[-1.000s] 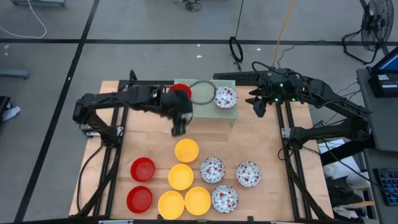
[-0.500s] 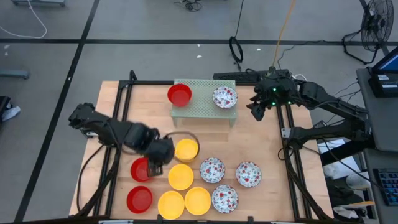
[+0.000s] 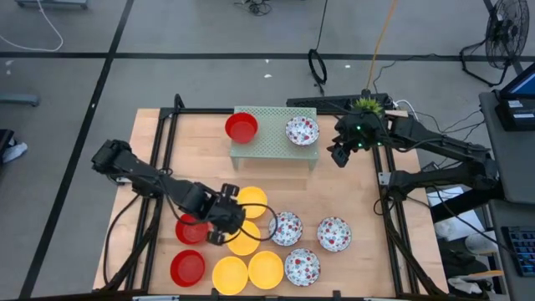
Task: Pick & Place Mini bowls
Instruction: Put the yellow bowl on the shelf
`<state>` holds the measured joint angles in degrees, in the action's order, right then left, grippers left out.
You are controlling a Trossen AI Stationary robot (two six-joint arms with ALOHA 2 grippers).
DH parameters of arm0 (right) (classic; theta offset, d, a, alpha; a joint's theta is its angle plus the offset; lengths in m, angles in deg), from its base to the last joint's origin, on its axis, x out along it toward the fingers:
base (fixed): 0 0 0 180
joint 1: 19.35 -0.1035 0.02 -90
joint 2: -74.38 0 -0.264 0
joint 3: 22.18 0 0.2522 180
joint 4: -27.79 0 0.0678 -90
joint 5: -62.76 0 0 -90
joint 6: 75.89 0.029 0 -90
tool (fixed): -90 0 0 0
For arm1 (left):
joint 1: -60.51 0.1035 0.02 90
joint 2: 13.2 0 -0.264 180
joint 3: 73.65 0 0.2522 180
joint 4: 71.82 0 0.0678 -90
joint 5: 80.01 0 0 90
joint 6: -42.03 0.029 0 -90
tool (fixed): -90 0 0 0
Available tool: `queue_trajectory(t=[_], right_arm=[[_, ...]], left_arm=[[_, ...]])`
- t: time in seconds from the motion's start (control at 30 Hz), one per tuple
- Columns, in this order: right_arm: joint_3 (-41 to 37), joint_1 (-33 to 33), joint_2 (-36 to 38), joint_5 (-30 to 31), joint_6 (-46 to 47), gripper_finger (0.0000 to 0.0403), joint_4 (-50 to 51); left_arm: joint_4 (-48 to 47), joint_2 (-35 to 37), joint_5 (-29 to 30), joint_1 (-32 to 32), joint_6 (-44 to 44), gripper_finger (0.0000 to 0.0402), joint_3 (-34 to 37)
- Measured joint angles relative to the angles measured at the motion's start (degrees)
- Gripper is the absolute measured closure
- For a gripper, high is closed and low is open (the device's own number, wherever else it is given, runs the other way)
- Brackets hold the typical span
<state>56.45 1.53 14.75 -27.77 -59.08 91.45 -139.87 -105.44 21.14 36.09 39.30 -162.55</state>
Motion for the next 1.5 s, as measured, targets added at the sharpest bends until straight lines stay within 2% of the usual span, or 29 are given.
queue_trajectory(t=[0.13, 0.23, 0.43, 0.63, 0.87, 1.27, 1.37, 1.5], right_arm=[[-0.01, -0.05, 0.02, -3.45, 1.42, 0.022, -0.02], [-0.01, -0.77, 0.02, -5.72, 3.37, 0.022, -0.36], [0.0, -2.91, 0.02, -5.65, 3.97, 0.022, -2.57], [0.01, -4.22, 0.02, -5.58, 5.04, 0.022, -3.62], [0.01, -4.52, 0.02, -5.56, 5.04, 0.022, -4.34], [0.01, -4.5, 0.02, -5.54, 5.04, 0.022, -4.43], [0.01, -4.5, 0.02, -5.54, 5.06, 0.022, -4.43], [0.01, -4.5, 0.02, -5.54, 5.04, 0.022, -4.43]], left_arm=[[3.96, 0.0, 2.61, 1.13, 10.4, 0.0245, 5.06], [8.11, 0.0, 1.72, 2.19, 15.49, 0.0245, 8.56], [16.5, 0.0, -0.96, 4.02, 21.72, 0.0245, 13.09], [22.41, 0.0, -4.97, 5.29, 21.71, 0.0245, 16.47], [27.44, 0.0, -3.97, 6.95, 23.5, 0.0245, 20.7], [26.99, -0.28, -4.97, 9.81, 24.58, 0.0246, 21.71], [27.1, -0.28, -5.17, 9.74, 24.94, 0.0261, 21.71], [26.66, -0.81, -5.53, 9.96, 25.19, 0.0314, 21.71]])
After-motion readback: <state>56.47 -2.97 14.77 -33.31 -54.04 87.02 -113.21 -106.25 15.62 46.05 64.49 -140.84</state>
